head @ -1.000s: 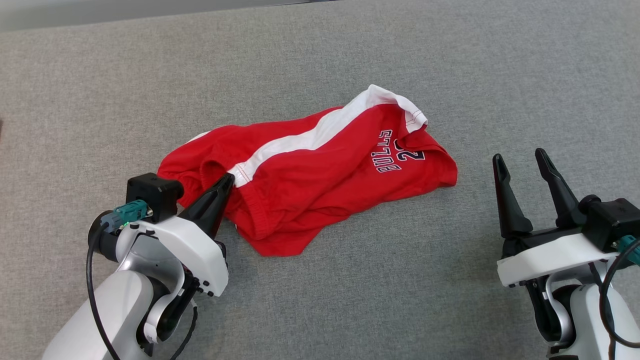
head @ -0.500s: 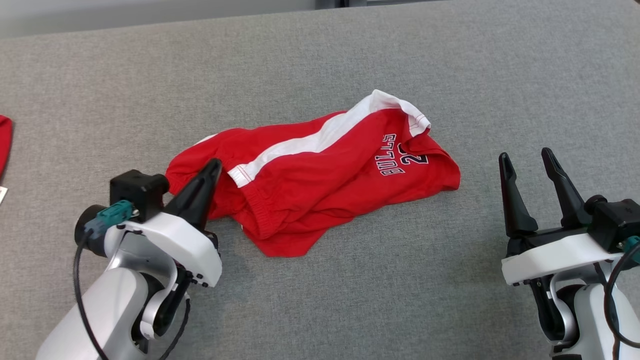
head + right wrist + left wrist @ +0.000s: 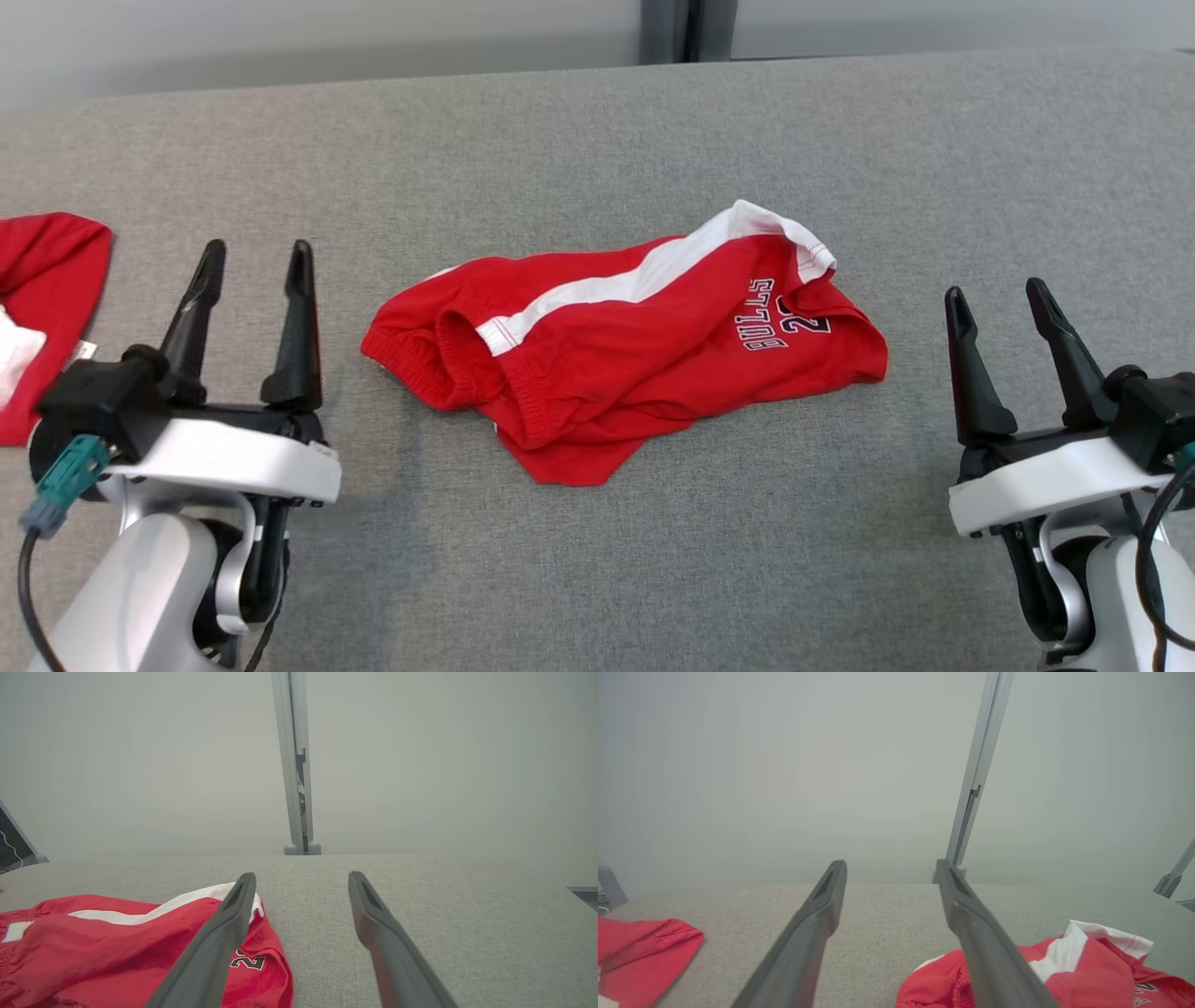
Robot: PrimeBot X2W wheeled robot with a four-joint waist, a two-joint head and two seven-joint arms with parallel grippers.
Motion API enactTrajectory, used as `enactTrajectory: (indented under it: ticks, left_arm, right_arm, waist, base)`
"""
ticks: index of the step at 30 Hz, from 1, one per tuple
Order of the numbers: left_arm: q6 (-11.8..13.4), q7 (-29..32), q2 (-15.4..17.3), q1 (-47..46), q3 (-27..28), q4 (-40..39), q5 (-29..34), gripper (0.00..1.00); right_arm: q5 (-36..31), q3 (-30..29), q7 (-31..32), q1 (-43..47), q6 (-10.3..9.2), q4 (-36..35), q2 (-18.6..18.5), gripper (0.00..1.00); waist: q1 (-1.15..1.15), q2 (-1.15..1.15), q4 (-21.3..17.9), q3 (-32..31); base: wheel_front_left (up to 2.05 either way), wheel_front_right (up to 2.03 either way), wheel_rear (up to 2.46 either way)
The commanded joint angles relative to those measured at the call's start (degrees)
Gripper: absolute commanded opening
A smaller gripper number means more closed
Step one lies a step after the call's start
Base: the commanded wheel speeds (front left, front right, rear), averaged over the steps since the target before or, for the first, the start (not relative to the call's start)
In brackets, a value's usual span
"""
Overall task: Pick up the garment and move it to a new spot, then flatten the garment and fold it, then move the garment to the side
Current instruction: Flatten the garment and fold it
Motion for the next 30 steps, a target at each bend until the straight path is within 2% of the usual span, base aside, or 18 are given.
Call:
enactTrajectory:
  ticks: [1,7,16,30]
  left_arm:
    - [0.5,-0.9,0.7,1.0,1.0,-0.2,0.1,1.0]
    - [0.3,-2.4,2.1,5.7,2.7,-1.0,0.4,1.0]
    - [1.3,-1.8,3.3,12.0,0.9,-1.7,1.7,1.0]
    - [1.6,-0.4,3.5,13.0,-0.1,-1.8,0.9,1.0]
  right_arm:
    - [-0.7,-0.1,0.3,0.9,0.02,-0.5,-0.3,1.0]
    - [-1.0,0.0,1.3,2.3,0.02,-0.8,-0.3,1.0]
    - [-1.1,0.0,2.6,4.4,0.02,-1.4,-0.3,1.0]
    - [-0.6,-0.2,3.2,5.4,0.02,-2.4,-0.3,1.0]
  waist:
    - [0.0,0.0,0.7,-0.9]
    - [0.0,0.0,1.5,-2.8]
    - [0.0,0.0,1.9,-5.7]
    - [0.0,0.0,1.9,-6.6]
  base:
    - [0.0,0.0,0.0]
    - [0.0,0.0,0.0]
    - [0.0,0.0,0.0]
    - [0.0,0.0,0.0]
